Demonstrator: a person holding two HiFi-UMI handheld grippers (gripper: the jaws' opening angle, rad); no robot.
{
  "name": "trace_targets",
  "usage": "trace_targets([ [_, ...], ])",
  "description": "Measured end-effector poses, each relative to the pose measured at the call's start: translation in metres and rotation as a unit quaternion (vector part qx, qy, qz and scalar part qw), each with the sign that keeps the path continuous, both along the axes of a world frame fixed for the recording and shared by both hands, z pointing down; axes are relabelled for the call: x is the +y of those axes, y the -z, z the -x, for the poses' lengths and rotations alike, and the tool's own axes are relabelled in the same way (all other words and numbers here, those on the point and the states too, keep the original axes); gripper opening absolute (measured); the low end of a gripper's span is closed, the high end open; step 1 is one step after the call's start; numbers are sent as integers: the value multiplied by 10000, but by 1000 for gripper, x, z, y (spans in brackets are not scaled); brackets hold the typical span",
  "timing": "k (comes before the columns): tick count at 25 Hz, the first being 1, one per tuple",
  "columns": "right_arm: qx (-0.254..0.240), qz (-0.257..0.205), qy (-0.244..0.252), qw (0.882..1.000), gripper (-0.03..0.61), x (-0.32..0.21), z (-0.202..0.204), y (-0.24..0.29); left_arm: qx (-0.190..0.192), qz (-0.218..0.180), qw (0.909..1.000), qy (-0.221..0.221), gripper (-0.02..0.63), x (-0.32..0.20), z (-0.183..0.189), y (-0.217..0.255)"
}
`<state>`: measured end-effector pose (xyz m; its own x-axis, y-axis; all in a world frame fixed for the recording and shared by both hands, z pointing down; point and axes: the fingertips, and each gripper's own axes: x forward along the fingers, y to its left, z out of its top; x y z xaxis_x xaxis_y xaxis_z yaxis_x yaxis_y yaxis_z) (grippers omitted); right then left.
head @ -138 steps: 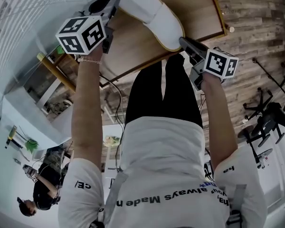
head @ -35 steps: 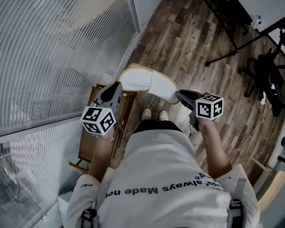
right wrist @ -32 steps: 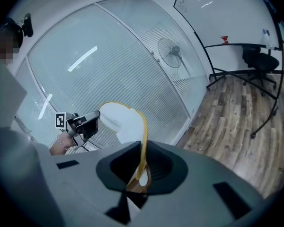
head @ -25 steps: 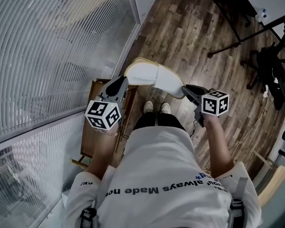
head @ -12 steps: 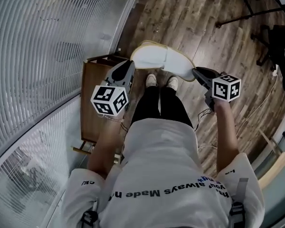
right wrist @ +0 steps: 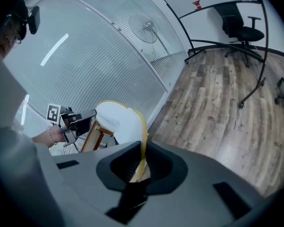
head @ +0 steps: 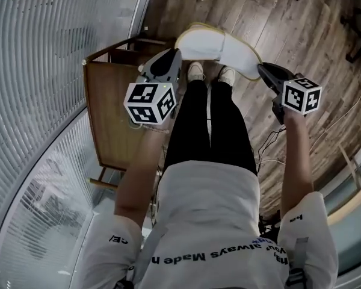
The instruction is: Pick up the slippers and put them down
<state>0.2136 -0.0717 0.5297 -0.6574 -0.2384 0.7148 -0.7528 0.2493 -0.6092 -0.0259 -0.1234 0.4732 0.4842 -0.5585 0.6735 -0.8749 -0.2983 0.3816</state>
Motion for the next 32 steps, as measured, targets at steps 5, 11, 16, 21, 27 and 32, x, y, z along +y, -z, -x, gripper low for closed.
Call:
trace_targets([
  [5,51,-33,-144,9999,37,0,-17,-64,-268,49,9996,-78,35,6,-15,-62],
  [11,159,151,-35,9998,37,1,-13,-153,-438,257,9987,43,36,8,-14,-153],
  [16,174,235,0,9996,37,2,-16,-221,-685,202,9974,-42,37,9,-18,-221],
  [21,239,232,229,9992,37,-6,-21,-299,-698,237,9973,-52,36,6,-22,-306],
  [27,240,162,465,9985,37,-24,-22,-401,-668,226,9975,6,36,-9,-24,-403],
  [32,195,146,579,9980,37,-41,-14,-483,-745,180,9970,-104,36,-18,-17,-479],
])
